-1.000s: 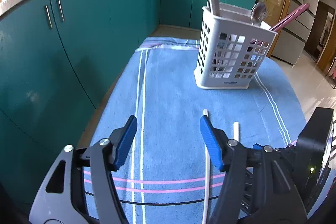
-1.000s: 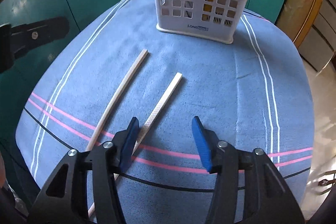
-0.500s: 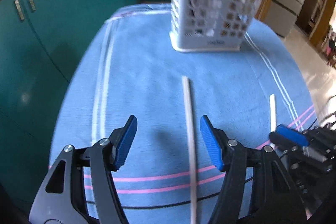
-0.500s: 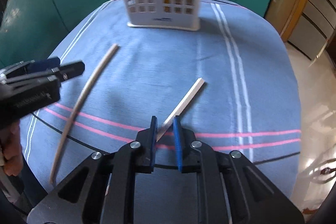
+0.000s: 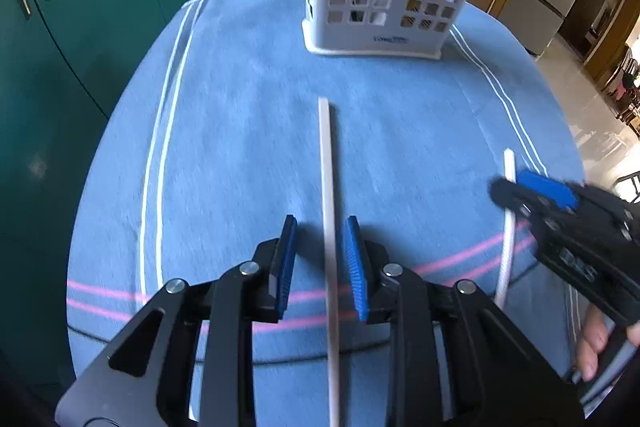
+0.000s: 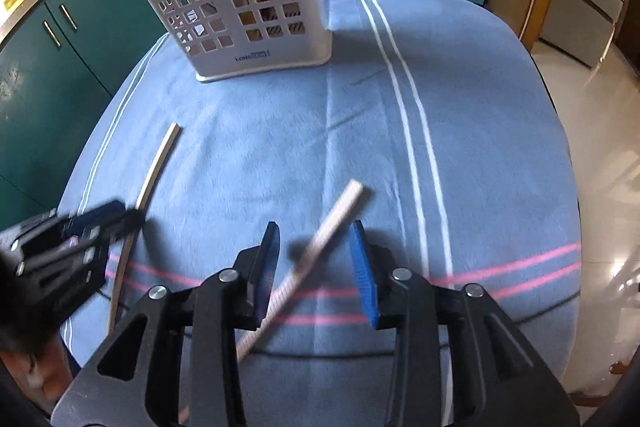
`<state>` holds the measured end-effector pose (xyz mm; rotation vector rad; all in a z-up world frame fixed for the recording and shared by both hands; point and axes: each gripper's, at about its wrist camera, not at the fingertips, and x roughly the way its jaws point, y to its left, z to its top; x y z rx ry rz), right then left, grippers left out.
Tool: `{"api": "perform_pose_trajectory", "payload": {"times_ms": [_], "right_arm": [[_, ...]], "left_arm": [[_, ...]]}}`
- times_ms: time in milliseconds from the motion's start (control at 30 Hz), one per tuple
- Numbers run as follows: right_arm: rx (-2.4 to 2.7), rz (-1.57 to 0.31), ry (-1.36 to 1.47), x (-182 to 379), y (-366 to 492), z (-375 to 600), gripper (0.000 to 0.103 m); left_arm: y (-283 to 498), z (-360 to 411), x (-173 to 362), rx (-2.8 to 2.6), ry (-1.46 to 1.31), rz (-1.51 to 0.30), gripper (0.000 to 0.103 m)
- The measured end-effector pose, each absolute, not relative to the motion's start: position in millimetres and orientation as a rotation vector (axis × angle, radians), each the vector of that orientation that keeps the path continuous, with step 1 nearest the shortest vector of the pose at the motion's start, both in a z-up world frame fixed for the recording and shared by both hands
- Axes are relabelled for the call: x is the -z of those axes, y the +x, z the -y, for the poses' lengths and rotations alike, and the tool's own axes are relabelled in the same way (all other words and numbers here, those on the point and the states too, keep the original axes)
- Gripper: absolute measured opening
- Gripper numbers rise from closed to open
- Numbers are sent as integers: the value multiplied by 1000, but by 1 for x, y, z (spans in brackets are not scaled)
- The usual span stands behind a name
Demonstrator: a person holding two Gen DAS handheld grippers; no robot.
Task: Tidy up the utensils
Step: 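Lower both open tools toward the remaining pale chopsticks on the cloth, then grasp a white chopstick with the left tool while the right tool grasps a pale wooden chopstick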
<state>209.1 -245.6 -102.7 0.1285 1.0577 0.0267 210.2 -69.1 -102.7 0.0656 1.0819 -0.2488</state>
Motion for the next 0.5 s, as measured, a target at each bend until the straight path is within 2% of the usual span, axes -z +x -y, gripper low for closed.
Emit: {"api": "perform_pose_trajectory", "payload": {"times_ms": [67,100,333,500], "right_arm": [[-55,-1051,93,102,212,236,29],[-85,-1047,68,103,212,229,18],[-183,-1029,-39,101,200,207,14],[-148,-1031,-8,101,195,222,14]], "left_arm": [[204,74,104,261,77,-1085,24],[201,76,104,264,86,-1085,24],[199,77,100,257,100,-1065,25],[207,76,101,237,106,-1060,37]]}}
